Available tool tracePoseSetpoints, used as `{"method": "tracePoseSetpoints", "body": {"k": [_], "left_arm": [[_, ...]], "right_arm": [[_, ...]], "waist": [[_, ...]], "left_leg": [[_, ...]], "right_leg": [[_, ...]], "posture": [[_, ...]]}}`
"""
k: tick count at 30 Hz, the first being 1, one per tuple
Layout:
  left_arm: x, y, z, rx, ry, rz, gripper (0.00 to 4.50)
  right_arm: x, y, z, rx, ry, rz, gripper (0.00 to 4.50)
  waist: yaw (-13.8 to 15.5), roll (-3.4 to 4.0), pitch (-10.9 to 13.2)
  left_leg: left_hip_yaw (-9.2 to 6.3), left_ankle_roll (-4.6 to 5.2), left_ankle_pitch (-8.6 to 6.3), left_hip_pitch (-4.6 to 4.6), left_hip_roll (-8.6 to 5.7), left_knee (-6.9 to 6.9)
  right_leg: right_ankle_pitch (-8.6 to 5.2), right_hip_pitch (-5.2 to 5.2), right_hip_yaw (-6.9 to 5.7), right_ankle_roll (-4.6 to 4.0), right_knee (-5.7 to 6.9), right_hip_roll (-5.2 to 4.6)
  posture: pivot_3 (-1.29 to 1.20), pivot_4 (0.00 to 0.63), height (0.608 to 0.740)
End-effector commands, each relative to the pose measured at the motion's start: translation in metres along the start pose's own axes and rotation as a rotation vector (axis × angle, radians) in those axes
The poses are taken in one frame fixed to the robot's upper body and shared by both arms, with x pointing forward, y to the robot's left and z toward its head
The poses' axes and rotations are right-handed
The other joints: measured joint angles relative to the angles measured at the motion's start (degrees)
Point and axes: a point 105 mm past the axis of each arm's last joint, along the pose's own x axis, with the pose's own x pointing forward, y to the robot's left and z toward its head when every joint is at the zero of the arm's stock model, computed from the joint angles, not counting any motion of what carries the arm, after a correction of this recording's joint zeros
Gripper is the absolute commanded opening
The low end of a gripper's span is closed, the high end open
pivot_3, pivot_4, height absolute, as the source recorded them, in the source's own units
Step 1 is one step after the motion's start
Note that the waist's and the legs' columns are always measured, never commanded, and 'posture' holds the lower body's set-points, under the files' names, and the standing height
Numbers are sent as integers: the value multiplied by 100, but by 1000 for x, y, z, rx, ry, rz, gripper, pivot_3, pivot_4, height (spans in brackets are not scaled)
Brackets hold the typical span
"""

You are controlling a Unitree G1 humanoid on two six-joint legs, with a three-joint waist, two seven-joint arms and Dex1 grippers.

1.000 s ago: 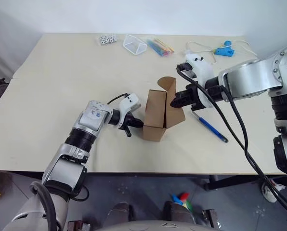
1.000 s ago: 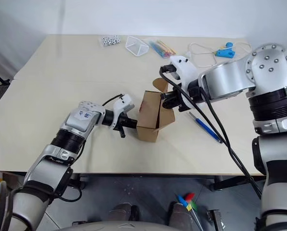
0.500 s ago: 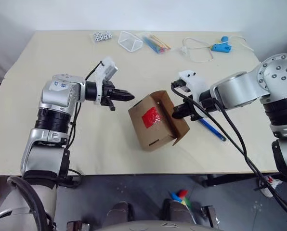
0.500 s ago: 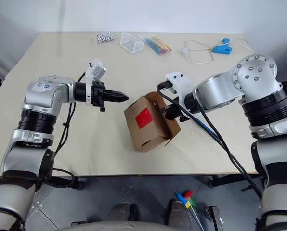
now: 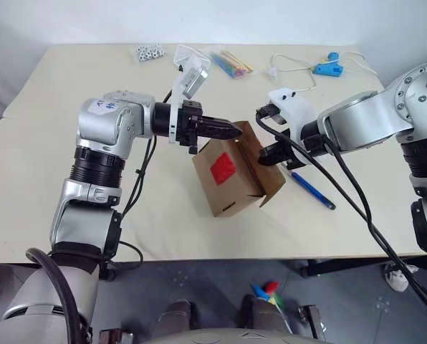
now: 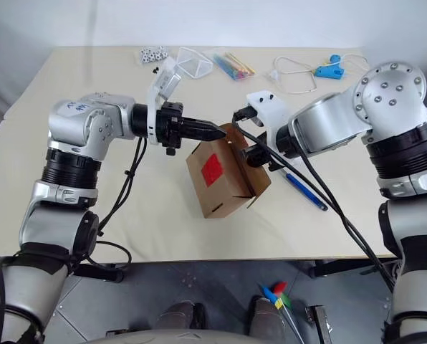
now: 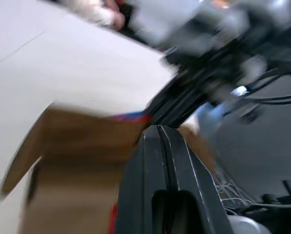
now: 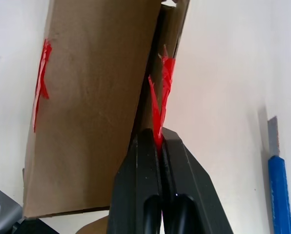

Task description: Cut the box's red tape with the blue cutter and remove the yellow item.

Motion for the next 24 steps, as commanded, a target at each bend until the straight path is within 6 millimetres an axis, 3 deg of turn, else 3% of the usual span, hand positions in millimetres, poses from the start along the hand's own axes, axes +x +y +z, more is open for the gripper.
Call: {"method": "tracePoseSetpoints", "body": {"k": [1,7,19,24], "left_arm": [[4,0,-18,22,82,1,0],[-4,17,-52,-3,191,82,0],[-13,21,-72,2,277,123,0],[-19,21,-89,14,361,147,0]], "right_arm": [[-12,5,9,-24,-55,-5,16],[-16,3,11,-28,-64,-16,16],[-20,-3,7,-30,-55,-33,16],[-22,-7,0,-25,-38,-22,16]], "waist": [[-4,0,0],[-1,-1,0],[16,-1,1],[10,-1,1]], "left_leg": [[1,0,0,2,0,0],[6,-1,1,0,3,1],[5,-1,0,2,1,5],[5,-1,0,4,1,5]], "right_leg": [[0,0,1,0,1,0],[0,-2,2,0,0,2],[0,1,3,0,3,0],[0,2,4,0,4,0]], "posture": [[0,150,740],[0,150,740],[0,150,740],[0,150,740]]}}
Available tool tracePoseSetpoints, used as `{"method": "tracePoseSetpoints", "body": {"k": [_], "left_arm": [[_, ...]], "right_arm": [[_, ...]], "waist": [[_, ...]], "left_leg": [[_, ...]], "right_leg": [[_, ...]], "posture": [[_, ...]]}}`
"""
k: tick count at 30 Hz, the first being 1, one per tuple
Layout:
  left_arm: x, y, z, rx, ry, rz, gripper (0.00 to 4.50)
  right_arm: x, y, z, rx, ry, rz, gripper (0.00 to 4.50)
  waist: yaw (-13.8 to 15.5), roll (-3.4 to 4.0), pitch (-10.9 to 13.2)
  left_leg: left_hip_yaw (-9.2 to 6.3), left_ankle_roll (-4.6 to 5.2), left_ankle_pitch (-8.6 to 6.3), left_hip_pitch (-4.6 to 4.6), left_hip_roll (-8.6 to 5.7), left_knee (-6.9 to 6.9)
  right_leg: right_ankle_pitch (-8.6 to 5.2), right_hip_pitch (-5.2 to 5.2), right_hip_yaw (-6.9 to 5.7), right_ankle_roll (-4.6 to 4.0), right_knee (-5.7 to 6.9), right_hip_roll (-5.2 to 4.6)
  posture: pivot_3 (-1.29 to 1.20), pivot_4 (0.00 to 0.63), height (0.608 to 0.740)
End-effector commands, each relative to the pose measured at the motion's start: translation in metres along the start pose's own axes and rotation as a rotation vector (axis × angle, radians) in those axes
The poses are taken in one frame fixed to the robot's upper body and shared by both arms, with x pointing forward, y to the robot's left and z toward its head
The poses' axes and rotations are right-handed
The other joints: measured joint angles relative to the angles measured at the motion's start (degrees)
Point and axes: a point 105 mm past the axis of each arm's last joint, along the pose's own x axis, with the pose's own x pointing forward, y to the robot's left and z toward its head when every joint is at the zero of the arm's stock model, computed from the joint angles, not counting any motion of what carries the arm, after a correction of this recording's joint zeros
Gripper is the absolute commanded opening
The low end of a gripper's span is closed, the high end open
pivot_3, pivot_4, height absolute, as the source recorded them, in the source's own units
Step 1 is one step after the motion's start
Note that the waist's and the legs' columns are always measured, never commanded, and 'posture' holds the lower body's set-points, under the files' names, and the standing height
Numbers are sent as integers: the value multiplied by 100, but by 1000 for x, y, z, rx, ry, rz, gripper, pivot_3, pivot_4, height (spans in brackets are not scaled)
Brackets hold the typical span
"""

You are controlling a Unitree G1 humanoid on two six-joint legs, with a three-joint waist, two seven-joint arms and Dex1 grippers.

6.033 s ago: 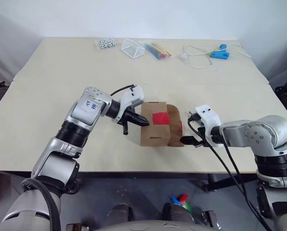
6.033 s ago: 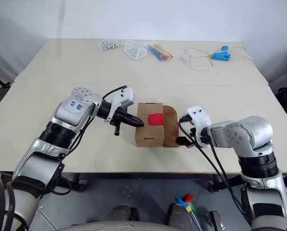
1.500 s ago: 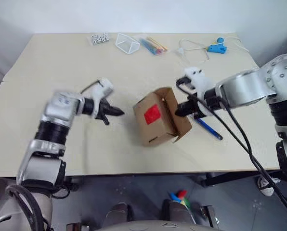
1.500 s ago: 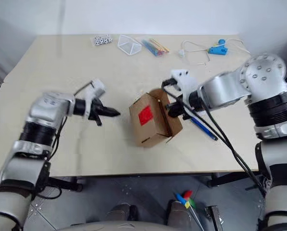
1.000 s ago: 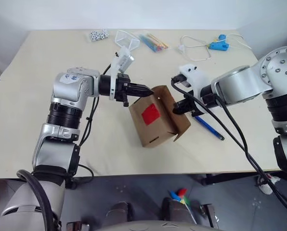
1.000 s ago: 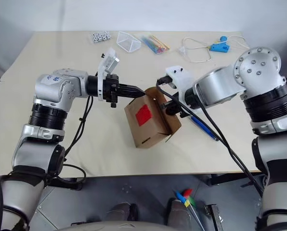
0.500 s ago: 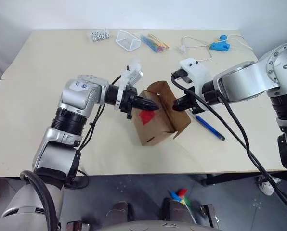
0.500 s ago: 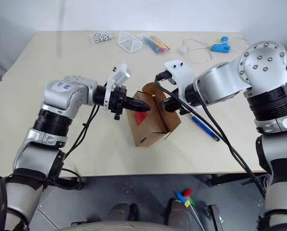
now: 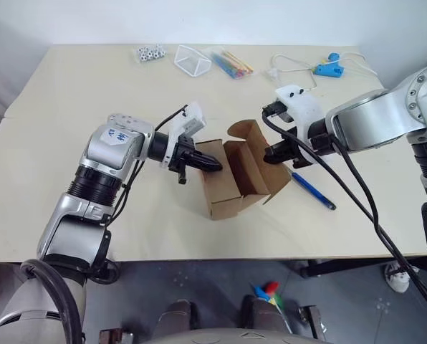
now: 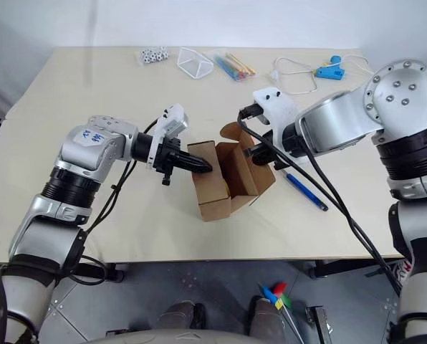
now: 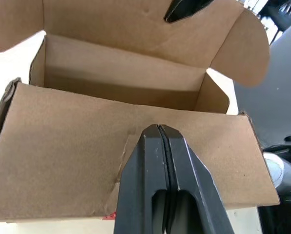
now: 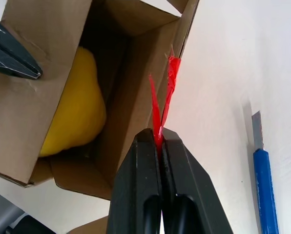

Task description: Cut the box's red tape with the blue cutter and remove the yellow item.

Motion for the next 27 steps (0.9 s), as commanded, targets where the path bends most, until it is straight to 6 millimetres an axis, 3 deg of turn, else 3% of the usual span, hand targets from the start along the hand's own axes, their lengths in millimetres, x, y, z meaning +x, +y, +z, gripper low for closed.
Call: {"method": "tracePoseSetpoints", "body": {"k": [1,18,27], "left_arm": [[3,1,-22,-25,83,18,0],[-25,-4,-49,-79,172,103,0],[-18,-7,-59,-102,174,124,0]], "right_arm": [[-10,1,1,-19,-21,8,16],[1,-27,-42,87,56,-57,16],[14,-25,-53,130,64,-41,16]], "waist": [[3,0,0],[41,1,-1],[148,-3,1]], "left_leg": [[0,0,0,1,0,0],[4,0,0,34,7,3],[0,4,-2,-10,8,50]], "right_leg": [[0,0,0,0,0,0],[0,30,10,0,3,-2],[0,9,6,0,10,-1]], "posture": [[0,150,740],[0,150,740],[0,150,740]]}}
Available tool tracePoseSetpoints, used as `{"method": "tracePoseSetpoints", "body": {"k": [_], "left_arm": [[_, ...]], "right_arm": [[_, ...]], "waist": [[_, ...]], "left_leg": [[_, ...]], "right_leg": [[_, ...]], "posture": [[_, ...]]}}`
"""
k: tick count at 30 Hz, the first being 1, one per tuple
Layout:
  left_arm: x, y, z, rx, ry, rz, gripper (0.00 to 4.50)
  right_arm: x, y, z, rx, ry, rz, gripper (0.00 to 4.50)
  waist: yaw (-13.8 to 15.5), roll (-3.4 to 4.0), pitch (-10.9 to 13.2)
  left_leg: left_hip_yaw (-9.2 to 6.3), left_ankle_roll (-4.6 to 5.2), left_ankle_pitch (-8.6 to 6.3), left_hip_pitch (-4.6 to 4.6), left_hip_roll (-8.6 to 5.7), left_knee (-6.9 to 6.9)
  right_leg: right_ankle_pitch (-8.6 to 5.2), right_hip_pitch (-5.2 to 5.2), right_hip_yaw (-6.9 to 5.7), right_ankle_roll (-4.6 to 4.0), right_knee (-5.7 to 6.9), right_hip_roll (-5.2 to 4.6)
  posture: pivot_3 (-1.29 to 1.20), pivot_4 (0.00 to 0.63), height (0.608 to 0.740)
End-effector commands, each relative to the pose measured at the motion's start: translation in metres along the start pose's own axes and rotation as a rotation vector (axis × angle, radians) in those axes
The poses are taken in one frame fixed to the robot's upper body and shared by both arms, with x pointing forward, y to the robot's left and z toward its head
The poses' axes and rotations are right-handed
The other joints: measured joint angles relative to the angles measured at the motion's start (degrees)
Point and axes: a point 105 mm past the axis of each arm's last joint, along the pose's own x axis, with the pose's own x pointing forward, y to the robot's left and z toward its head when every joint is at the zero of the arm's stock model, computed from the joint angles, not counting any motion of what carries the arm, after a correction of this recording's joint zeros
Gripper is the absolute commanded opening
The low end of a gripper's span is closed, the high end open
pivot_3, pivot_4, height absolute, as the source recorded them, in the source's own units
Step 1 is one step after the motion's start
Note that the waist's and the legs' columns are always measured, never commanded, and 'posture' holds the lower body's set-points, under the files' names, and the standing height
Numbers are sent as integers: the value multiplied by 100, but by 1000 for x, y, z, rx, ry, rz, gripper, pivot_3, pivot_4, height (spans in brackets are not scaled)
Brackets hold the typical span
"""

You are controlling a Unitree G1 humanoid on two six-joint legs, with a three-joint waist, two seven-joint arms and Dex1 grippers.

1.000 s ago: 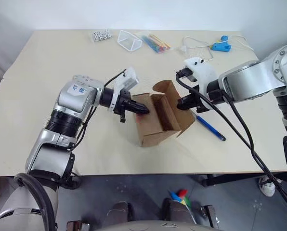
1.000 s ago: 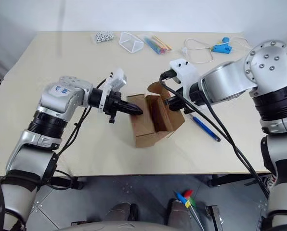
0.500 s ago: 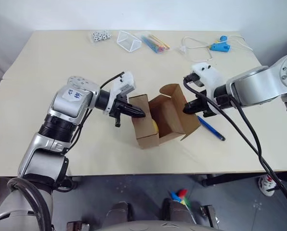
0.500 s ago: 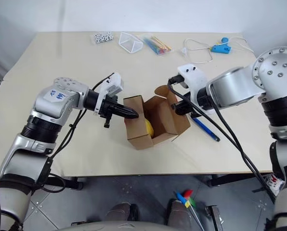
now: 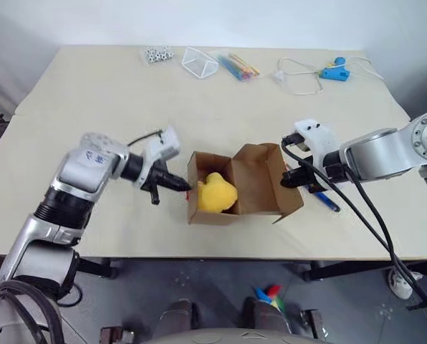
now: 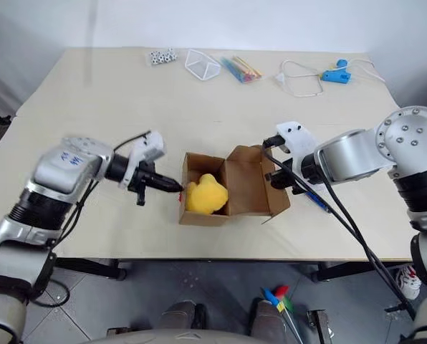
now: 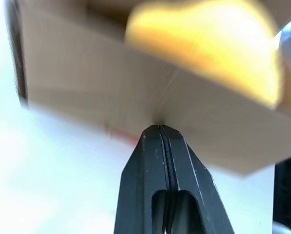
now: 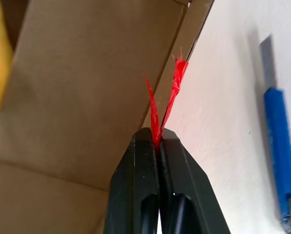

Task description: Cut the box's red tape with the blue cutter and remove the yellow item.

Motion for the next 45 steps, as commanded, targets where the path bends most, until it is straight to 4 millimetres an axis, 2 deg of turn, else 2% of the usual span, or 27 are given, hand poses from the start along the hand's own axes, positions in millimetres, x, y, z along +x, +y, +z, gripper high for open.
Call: {"method": "tracePoseSetpoints", "body": {"k": [1,9,16,24,27,36,39,45], "left_arm": [[0,-2,14,57,-27,26,0],[12,1,19,52,-70,41,0],[24,5,16,41,-76,38,0],[34,10,7,32,-54,26,0],[35,12,3,32,-41,27,0],[35,15,1,36,-33,28,0],[36,16,2,40,-33,27,0],[37,17,4,53,-30,22,0]], "right_arm": [[-4,2,4,-1,-38,-3,16],[5,5,0,10,-34,-7,16],[14,4,-3,11,-46,-26,16],[23,3,5,12,-168,-15,16],[25,1,2,15,-186,18,661],[17,-2,6,-2,-257,69,3630],[6,-6,10,3,-326,102,4458],[-12,-33,-1,-32,-454,82,4458]], "waist": [[-9,0,0],[-13,0,0],[-13,0,0],[-13,0,-1],[-9,0,-1],[-8,0,-1],[5,0,-1],[21,0,-1]], "left_leg": [[-5,0,0,-15,-1,10],[-7,0,0,-24,-1,25],[-7,0,0,-25,-1,29],[-5,0,0,-24,-1,34],[-4,0,0,-24,-1,37],[-5,0,0,-20,-2,38],[-5,0,0,-19,-2,38],[-6,3,-1,-19,-11,41]], "right_leg": [[0,-8,-5,0,1,2],[0,-10,-7,0,4,3],[0,-11,-7,-1,8,4],[1,-9,-5,-2,13,4],[1,-10,-4,-2,17,4],[1,-9,-2,-2,24,4],[1,-9,-2,-2,25,4],[2,-4,1,0,22,1]], "posture": [[0,150,740],[0,150,740],[0,150,740],[0,150,740],[0,150,740],[0,150,740],[0,150,740],[0,150,740]]}}
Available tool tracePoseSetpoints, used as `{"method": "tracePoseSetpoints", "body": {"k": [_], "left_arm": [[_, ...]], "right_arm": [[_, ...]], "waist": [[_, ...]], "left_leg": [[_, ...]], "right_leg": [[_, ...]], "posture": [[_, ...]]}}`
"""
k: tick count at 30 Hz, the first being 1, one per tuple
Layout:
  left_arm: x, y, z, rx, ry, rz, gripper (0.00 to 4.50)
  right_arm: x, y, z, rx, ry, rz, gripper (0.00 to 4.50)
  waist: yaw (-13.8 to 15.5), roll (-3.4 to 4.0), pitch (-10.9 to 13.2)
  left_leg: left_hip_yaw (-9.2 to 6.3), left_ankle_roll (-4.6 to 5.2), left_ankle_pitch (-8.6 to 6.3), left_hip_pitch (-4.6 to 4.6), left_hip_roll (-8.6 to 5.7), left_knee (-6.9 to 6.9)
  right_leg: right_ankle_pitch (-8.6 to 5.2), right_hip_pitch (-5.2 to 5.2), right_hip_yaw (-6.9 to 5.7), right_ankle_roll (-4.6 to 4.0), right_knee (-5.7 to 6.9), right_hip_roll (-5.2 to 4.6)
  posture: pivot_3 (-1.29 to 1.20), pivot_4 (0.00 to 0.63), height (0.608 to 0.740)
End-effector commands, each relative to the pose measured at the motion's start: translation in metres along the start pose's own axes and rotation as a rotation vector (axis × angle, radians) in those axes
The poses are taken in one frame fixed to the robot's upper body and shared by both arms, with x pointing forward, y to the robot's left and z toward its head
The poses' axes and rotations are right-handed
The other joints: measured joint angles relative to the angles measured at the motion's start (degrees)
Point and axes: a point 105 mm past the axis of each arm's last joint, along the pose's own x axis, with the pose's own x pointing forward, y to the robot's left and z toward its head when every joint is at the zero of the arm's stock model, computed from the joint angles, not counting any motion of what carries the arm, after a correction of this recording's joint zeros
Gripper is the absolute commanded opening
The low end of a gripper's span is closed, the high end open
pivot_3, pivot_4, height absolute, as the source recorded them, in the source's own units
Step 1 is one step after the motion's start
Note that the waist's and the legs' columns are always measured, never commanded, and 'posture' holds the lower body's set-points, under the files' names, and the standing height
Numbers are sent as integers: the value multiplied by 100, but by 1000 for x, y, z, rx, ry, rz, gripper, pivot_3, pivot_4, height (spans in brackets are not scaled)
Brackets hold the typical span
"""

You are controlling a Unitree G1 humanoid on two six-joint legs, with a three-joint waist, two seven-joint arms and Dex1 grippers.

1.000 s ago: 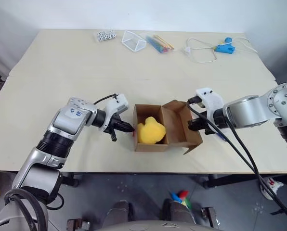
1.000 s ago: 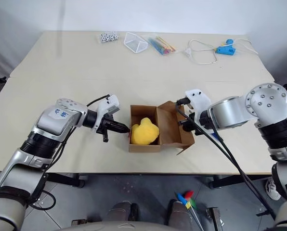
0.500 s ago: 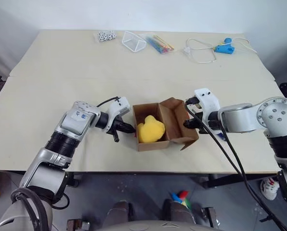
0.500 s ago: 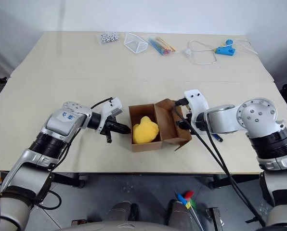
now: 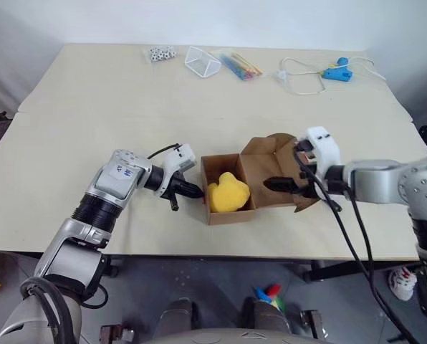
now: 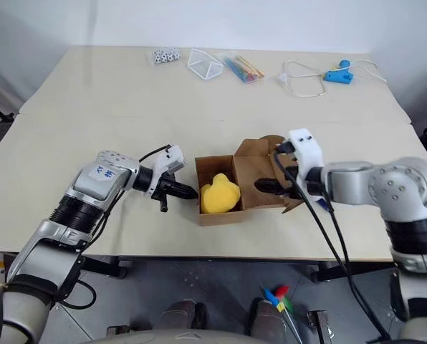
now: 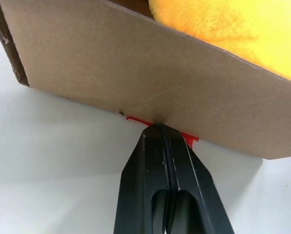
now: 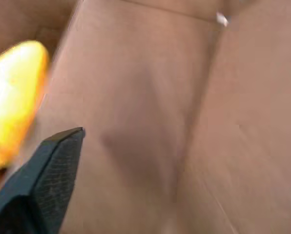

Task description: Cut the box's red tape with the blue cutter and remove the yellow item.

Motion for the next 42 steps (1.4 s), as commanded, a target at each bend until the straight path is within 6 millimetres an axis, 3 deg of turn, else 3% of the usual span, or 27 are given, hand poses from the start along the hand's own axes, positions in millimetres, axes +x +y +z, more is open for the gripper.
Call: {"method": "tracePoseSetpoints", "body": {"k": [1,9,12,14,16,20,23,26,30,33,38,40,42], "left_arm": [[1,0,0,18,19,2,0],[-2,3,-3,19,35,9,0],[-11,8,-5,4,36,40,0],[-20,13,-6,-11,36,67,0],[-37,20,-9,-25,40,108,0],[-63,25,-3,-39,19,154,0],[-74,26,5,-48,-6,173,0],[-86,31,16,-52,-34,211,535],[-95,18,79,68,-136,175,1742],[-89,5,101,141,-150,111,2639],[-68,-17,122,297,-98,-28,4153],[-60,-25,121,352,-53,-86,4475],[-48,-32,117,418,17,-154,4475]], "right_arm": [[-22,-7,22,-50,-155,10,4458],[-52,-36,24,-8,-300,28,4458],[-82,-45,37,6,-427,71,4458],[-100,-41,42,-33,-469,120,4458],[-110,-26,37,-206,-426,161,4458],[-119,-4,27,-477,-382,230,4458],[-125,1,20,-575,-366,263,4458],[-132,-2,9,-650,-328,286,4500],[-145,-2,-9,-733,-281,316,4500],[-150,1,-12,-742,-282,324,4500],[-159,9,-18,-743,-289,325,4500],[-160,11,-20,-743,-298,315,4500],[-161,13,-21,-738,-317,292,4500]], "waist": [[-16,0,0],[-25,0,0],[-23,0,0],[-31,0,0],[-43,0,0],[-86,-3,2],[-26,-9,5],[29,-18,11],[124,-41,24],[112,-39,23],[87,-35,21],[85,-36,21],[85,-36,21]], "left_leg": [[2,1,1,1,0,0],[9,1,2,26,3,-3],[12,1,2,31,3,-5],[16,1,2,33,3,-6],[17,1,2,40,6,-9],[37,0,1,63,13,-22],[46,2,0,64,9,-10],[41,5,-1,65,6,0],[38,5,-1,62,6,3],[40,6,-2,66,4,3],[40,3,0,78,9,-2],[42,3,0,77,8,-1],[42,3,0,77,8,0]], "right_leg": [[0,0,2,0,0,0],[0,16,10,0,4,1],[0,19,12,0,5,1],[0,19,15,0,4,1],[0,20,16,0,8,2],[0,20,26,0,17,4],[0,25,36,0,16,1],[0,33,35,0,17,-3],[0,33,32,0,16,-1],[0,37,34,0,15,-2],[0,47,32,0,16,2],[0,46,33,0,14,1],[0,46,33,0,14,2]], "posture": [[0,150,740],[0,150,740],[0,150,740],[0,150,740],[0,150,740],[0,150,740],[0,150,740],[0,150,740],[0,150,740],[0,150,740],[0,150,740],[0,150,740],[0,150,740]]}}
